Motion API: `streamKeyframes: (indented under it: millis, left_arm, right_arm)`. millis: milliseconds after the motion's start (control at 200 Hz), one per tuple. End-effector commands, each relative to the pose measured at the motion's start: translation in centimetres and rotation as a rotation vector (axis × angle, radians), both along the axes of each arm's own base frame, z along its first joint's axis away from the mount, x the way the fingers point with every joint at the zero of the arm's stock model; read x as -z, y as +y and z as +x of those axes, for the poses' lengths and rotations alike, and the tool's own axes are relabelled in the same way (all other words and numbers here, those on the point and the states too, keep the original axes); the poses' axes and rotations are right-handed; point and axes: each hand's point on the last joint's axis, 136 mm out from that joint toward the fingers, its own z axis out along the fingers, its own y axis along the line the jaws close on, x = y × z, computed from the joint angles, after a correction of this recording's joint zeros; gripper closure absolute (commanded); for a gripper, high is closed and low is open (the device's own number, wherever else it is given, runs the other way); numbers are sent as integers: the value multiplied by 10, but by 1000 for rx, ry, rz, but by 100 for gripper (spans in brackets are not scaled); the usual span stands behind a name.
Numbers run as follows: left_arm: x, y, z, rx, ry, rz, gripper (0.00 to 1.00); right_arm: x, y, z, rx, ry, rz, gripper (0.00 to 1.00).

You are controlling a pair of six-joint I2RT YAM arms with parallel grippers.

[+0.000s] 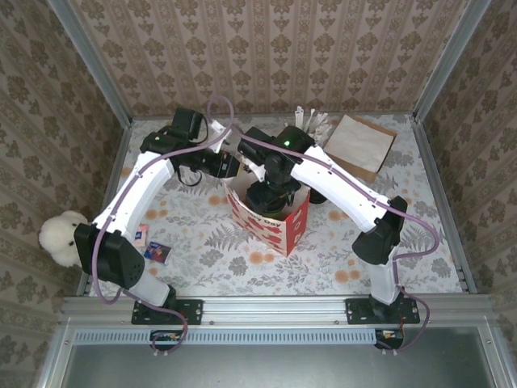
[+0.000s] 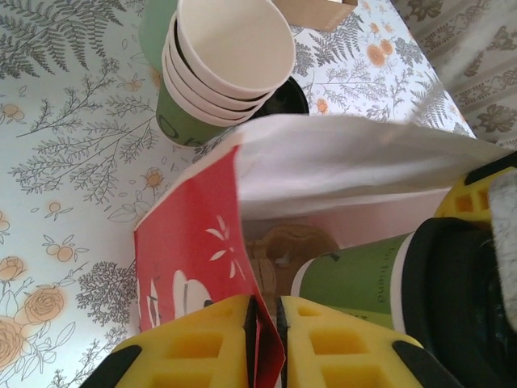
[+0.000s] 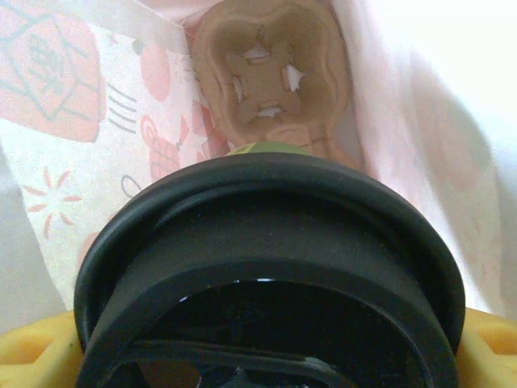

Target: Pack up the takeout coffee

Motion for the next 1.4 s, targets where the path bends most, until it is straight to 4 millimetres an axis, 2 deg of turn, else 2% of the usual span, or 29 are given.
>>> streamKeyframes:
  millis: [0, 150, 280, 450, 710, 880, 955, 1035, 1100, 1205, 1230, 1315, 1395]
  left_arm:
    - [-11, -8, 0, 28, -1, -36, 84]
    - [-10, -10, 5, 40, -2, -34, 84]
    - [-10, -14, 9, 50, 3, -39, 84]
    - [-11, -21, 15, 71, 8, -51, 84]
    - [-11, -30, 20, 102, 23, -70, 87]
    - [-15, -45, 28, 135, 26, -114, 88]
    - [-17, -54, 30, 156, 24, -125, 88]
    - [-18, -63, 32, 177, 24, -133, 87]
    - [-21, -64, 37, 168, 24, -125, 80]
    - [-33, -52, 47, 119, 17, -118, 55]
    - [-36, -48, 49, 101, 15, -117, 52]
    - [-44, -24, 55, -6, 17, -98, 34]
    - [-42, 4, 55, -143, 48, -44, 23]
  right_arm:
    - [0, -2, -1, -105, -11, -51, 44]
    - [0, -2, -2, -222, -20, -73, 45]
    - [7, -9, 2, -247, -11, -108, 45]
    - [9, -12, 13, -196, -31, -98, 46]
    - [23, -17, 5, -128, 16, -103, 46]
    - [15, -12, 4, -10, -3, -31, 46]
    - [19, -10, 2, 43, 15, -18, 46]
    - [27, -18, 4, 117, 13, -56, 46]
    - [28, -24, 7, 166, -3, -86, 46]
    - [24, -31, 11, 230, -33, -103, 46]
    - [24, -31, 10, 241, -35, -104, 46]
    - [24, -35, 11, 272, -43, -109, 46]
    - [24, -36, 11, 288, -52, -101, 46]
